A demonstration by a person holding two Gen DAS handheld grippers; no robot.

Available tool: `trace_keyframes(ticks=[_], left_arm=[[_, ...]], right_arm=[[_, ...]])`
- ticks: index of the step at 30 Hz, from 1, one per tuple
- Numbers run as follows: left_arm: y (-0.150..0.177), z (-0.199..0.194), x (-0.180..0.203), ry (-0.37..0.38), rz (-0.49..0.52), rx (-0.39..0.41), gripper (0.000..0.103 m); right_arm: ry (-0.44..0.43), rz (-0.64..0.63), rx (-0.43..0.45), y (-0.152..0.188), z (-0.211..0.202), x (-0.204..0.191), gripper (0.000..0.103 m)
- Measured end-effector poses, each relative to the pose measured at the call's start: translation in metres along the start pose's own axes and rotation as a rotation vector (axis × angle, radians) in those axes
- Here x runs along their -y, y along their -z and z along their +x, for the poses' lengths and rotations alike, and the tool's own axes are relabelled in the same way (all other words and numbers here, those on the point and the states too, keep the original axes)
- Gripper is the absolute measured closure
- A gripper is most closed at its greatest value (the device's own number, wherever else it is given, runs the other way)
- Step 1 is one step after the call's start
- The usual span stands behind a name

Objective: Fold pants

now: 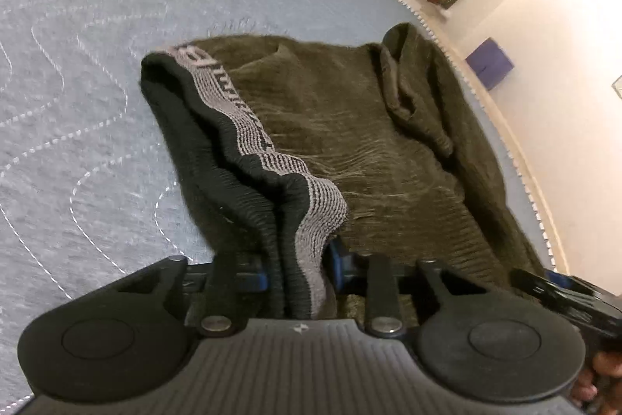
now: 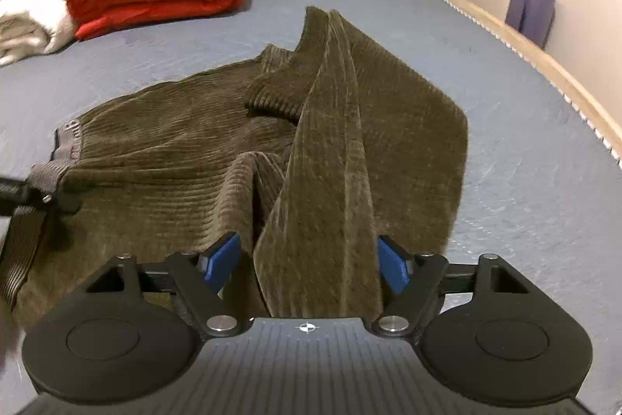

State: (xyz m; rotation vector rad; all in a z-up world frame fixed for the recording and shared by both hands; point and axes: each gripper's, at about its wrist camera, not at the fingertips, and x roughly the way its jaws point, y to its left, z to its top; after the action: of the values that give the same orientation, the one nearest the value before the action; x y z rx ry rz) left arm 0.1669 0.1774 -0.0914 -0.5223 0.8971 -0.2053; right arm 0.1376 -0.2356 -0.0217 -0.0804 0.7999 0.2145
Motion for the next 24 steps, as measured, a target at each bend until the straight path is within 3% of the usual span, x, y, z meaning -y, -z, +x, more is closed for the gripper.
trace_keyframes(ticks=[2,3,5,6,12,15,18,20,22,24], left_arm=[[-0.002,-0.014,0.003,0.014,0.033,0.029,0.080],[-0.003,-0.023,0.005,0.016,0.045,0.048,0.082],[-0.006,-0.042,0.004,0.015,0.052,0.090,0.083],[-0.008,-0.053,0.001,0.007,0.045,0.106,0.083],[-0.010,-0.129,-0.061,-0.103,-0.072,0.147,0.084],[0.000,-0.177,-0.107,-0.144,-0.151,0.148,0.084],[0.015,-0.210,-0.140,-0.186,-0.167,0.116,0.082],[0.025,-0.213,-0.160,-0.193,-0.179,0.045,0.075],[0.032,-0.210,-0.167,-0.249,-0.159,-0.006,0.053],[0.031,-0.216,-0.169,-0.324,-0.145,0.003,0.037]], right_arm=[[0.018,0.024,-0.018,-0.004,0.008,-0.003,0.043],[0.029,0.033,-0.020,-0.006,0.012,-0.005,0.061],[0.004,0.045,-0.018,-0.007,0.014,-0.010,0.080],[-0.013,0.045,-0.015,-0.007,0.013,-0.013,0.083],[-0.182,-0.040,0.069,-0.002,-0.026,-0.046,0.087],[-0.362,-0.157,0.084,0.011,-0.052,-0.067,0.087],[-0.550,-0.311,0.050,0.033,-0.076,-0.088,0.087],[-0.613,-0.407,0.010,0.050,-0.086,-0.098,0.087],[-0.582,-0.482,-0.055,0.068,-0.082,-0.104,0.086],[-0.551,-0.493,-0.087,0.075,-0.075,-0.101,0.083]])
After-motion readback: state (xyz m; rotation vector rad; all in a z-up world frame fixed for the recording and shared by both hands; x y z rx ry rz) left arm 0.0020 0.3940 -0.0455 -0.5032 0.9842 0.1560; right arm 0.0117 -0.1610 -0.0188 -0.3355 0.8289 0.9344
